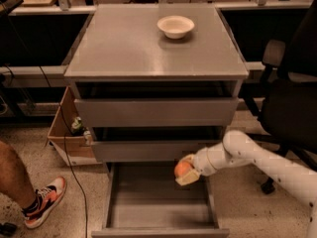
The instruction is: Place orange into bottom drawer
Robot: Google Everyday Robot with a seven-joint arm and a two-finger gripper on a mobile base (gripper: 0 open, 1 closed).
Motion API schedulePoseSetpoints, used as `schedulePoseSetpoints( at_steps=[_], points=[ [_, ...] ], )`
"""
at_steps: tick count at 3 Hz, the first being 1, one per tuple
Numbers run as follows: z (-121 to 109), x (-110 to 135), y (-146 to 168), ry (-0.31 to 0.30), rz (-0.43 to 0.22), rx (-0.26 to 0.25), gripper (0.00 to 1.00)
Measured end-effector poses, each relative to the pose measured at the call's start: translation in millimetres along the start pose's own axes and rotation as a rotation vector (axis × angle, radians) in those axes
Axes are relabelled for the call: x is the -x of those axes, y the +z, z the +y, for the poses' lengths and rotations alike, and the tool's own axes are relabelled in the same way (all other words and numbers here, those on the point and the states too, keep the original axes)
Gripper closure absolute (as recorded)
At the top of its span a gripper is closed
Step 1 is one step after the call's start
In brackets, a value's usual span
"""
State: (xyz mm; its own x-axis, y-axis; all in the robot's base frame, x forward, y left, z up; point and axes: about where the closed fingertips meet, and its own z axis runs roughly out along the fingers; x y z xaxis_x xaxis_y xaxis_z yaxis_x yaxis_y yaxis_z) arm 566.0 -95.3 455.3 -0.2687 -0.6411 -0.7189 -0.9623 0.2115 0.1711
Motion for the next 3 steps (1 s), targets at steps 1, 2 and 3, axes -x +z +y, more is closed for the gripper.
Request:
schedulePoseSetpoints(
  at_steps=[1, 2, 3],
  points=[
    [-11.0, -58.2, 18.1, 0.036, 0.017, -0.065, 1.00],
    [-12.7, -63.2, 23.9, 0.031, 0.005, -0.071, 1.00],
    [-13.3, -64.4, 38.5, -0.041, -0.096, -0.064, 1.00]
  ],
)
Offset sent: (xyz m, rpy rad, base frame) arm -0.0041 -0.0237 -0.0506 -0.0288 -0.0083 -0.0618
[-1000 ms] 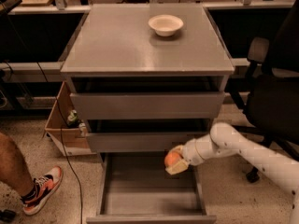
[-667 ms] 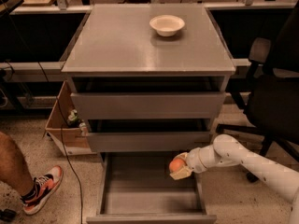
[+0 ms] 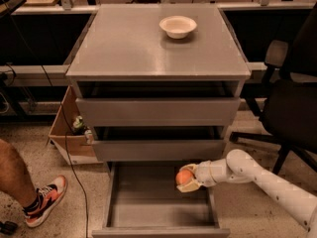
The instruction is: Place orange into bottom drawer
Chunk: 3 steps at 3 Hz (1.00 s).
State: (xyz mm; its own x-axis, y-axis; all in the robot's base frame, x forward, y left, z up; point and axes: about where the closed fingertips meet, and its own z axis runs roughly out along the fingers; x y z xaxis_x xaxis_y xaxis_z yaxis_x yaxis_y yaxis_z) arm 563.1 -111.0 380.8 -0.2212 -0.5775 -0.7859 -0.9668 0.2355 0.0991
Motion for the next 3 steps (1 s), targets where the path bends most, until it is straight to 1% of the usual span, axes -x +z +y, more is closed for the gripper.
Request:
schedulePoseSetpoints(
  at_steps=[1, 2, 3],
  points=[
    [19.0, -33.5, 80.0, -0.048, -0.058, 0.027, 1.00],
    [18.2, -76.5, 169.4, -0.072, -0.021, -0.027, 0.96],
    [7.2, -92.4, 208.6, -0.051, 0.035, -0.092, 0.73]
  ],
)
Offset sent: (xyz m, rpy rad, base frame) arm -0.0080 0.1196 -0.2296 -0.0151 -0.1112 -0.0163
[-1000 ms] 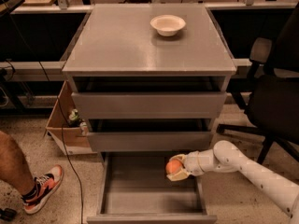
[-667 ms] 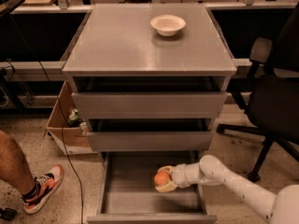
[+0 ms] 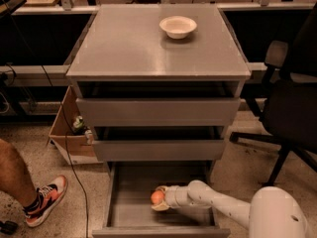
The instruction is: Place orange into bottom drawer
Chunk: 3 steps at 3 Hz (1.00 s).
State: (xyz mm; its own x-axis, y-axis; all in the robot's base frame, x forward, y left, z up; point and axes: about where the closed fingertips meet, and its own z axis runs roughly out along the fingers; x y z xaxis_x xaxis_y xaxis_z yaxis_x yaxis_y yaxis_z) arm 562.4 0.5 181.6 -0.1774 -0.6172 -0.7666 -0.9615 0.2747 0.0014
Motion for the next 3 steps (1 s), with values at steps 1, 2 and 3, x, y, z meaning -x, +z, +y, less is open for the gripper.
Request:
schedulePoseSetpoints(
  at_steps=[1, 2, 3],
  points=[
    [-7.0, -13.2, 40.9, 0.014, 0.017, -0.001, 0.50],
    [-34.0, -14.7, 38.5, 0.013, 0.020, -0.036, 0.26],
    [-34.0, -14.7, 38.5, 0.013, 0.020, -0.036, 0.03]
  ],
)
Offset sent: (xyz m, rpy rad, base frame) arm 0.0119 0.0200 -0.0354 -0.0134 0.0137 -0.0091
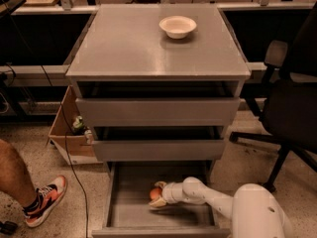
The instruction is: Place orange into bottom drawer
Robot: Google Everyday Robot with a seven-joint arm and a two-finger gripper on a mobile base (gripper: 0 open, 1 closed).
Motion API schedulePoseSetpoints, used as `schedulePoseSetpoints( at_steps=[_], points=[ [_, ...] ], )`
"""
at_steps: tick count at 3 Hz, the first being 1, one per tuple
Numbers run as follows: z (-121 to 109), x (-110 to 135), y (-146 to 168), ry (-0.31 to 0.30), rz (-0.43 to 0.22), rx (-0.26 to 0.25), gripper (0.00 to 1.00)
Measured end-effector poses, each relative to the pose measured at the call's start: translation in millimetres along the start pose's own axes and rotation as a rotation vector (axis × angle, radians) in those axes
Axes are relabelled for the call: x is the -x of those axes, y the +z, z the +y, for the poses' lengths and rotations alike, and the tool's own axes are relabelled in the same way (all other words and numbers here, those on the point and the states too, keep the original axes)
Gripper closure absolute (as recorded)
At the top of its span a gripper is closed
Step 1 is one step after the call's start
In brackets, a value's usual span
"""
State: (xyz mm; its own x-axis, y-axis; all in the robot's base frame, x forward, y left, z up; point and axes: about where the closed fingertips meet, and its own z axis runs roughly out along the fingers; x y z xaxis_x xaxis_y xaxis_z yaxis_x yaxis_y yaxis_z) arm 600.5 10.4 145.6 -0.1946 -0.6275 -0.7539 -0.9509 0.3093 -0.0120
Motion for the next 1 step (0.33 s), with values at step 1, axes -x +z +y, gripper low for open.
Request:
schedulePoseSetpoints(
  at_steps=[1],
  points=[
    [0.0, 0.0, 0.0, 0.000, 0.000, 0.000, 0.00]
  ],
)
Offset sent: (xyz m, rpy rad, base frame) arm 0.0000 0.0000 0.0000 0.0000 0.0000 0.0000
